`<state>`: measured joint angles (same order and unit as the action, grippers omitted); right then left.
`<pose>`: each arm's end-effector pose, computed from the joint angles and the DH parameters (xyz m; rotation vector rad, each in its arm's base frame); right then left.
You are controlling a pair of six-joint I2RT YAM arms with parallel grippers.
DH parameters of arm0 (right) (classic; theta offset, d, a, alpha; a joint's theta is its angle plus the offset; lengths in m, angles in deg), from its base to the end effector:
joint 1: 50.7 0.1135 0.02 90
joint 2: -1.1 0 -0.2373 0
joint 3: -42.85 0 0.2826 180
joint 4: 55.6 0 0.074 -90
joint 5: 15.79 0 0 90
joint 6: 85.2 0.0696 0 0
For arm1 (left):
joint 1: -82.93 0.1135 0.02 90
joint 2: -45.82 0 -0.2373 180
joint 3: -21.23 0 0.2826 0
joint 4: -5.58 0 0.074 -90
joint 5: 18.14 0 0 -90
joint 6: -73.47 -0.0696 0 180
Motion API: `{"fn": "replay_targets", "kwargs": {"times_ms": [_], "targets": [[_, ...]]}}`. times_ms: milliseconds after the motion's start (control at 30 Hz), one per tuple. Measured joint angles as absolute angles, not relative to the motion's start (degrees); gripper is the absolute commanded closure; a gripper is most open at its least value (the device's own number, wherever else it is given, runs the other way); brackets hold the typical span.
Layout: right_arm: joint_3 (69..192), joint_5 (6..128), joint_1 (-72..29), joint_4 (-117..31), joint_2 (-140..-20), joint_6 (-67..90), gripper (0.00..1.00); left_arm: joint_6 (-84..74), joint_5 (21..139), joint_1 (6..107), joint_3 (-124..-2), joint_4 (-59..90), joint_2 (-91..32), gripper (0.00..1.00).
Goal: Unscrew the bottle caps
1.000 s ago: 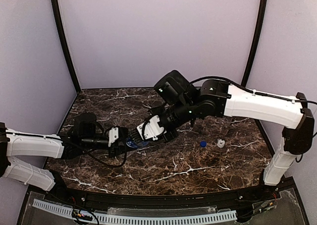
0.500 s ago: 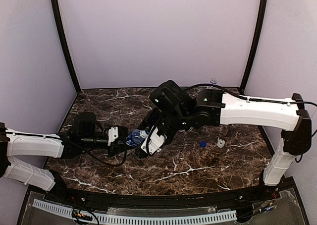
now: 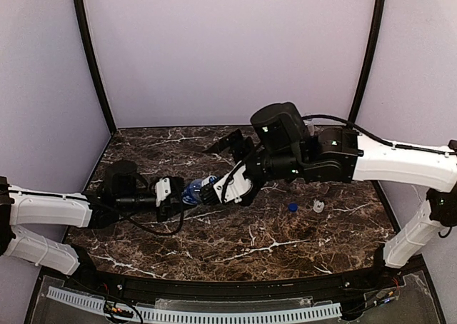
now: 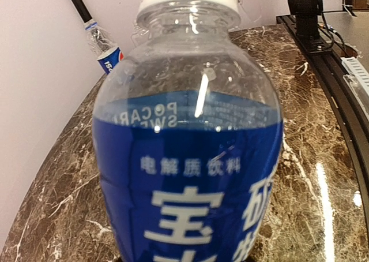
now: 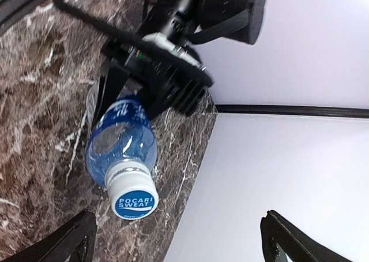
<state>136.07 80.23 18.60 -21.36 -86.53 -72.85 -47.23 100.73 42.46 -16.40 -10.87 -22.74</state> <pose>0.1543 0.3876 0.3095 -1.9688 0.6515 -0.1982 0.2112 -0.2244 0.1554 1.3349 1.2509 -0.5785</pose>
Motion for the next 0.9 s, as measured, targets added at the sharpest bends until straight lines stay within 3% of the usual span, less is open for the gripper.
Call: {"fn": "replay_targets", "kwargs": {"times_ms": [167, 367, 533, 700, 800, 900], "targets": [[140.1, 69.8, 15.6, -19.0, -84.1, -52.4, 0.01, -45.8, 96.1, 42.5, -16.4, -13.3, -22.7, 0.72], [153.4, 59.8, 7.5, -15.6, -90.0, -19.2, 0.2, -43.4, 88.4, 42.5, -16.4, -15.8, -22.8, 0.72], [161.8, 57.6, 4.3, -10.9, -98.9, 5.8, 0.25, -42.3, 80.6, 42.5, -16.4, -17.7, -23.3, 0.72], [163.3, 57.7, 5.2, -4.4, -104.5, 16.1, 0.26, -42.1, 79.0, 42.5, -16.4, -18.5, -23.9, 0.72], [163.5, 57.7, 5.6, -2.1, -105.3, 18.0, 0.34, -42.0, 78.6, 42.5, -16.4, -18.8, -24.0, 0.72], [165.2, 57.8, 5.7, -1.1, -105.8, 18.9, 0.35, -41.9, 78.5, 42.5, -16.4, -18.8, -24.2, 0.72]]}}
